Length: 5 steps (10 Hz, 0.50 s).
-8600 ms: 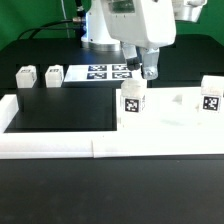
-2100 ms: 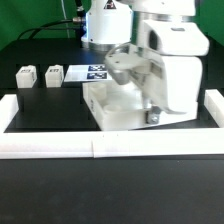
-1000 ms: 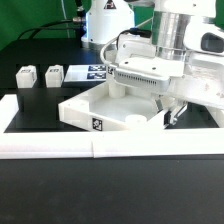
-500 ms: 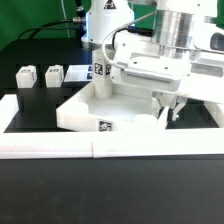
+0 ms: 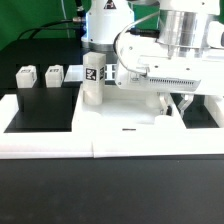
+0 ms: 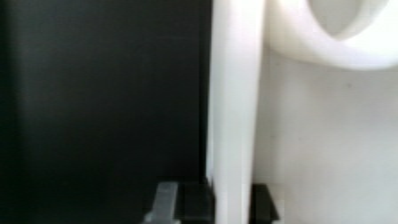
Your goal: Assemble square table
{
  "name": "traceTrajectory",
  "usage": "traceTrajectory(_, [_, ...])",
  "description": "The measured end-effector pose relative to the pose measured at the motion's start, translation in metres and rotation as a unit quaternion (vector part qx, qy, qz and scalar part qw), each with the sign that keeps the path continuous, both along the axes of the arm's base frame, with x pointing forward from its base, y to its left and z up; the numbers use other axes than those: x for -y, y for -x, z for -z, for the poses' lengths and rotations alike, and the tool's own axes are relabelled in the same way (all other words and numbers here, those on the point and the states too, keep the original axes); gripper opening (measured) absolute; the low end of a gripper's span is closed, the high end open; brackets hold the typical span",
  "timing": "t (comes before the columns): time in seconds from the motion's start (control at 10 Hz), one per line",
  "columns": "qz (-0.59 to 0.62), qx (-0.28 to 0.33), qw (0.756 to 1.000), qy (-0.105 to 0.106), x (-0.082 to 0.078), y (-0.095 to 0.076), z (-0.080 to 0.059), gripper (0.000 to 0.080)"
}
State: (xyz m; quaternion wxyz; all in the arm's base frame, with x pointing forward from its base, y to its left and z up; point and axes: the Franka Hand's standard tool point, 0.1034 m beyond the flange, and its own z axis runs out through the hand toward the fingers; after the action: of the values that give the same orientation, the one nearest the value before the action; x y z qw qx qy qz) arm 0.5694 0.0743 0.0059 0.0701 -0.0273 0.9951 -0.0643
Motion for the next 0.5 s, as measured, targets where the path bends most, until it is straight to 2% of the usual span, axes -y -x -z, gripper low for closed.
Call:
traceTrajectory(0.2, [0.014,0.001,1.0,-0.003,0.0,0.0,0.0,0.0055])
traceTrajectory(0.3, [0.026,0.0,1.0,-0.003,-0.006,0.0,0.0,0.0055])
traceTrajectory(0.5, [0.052,-0.005,0.999,-0.006,-0.036,-0.003,0.0,0.0055])
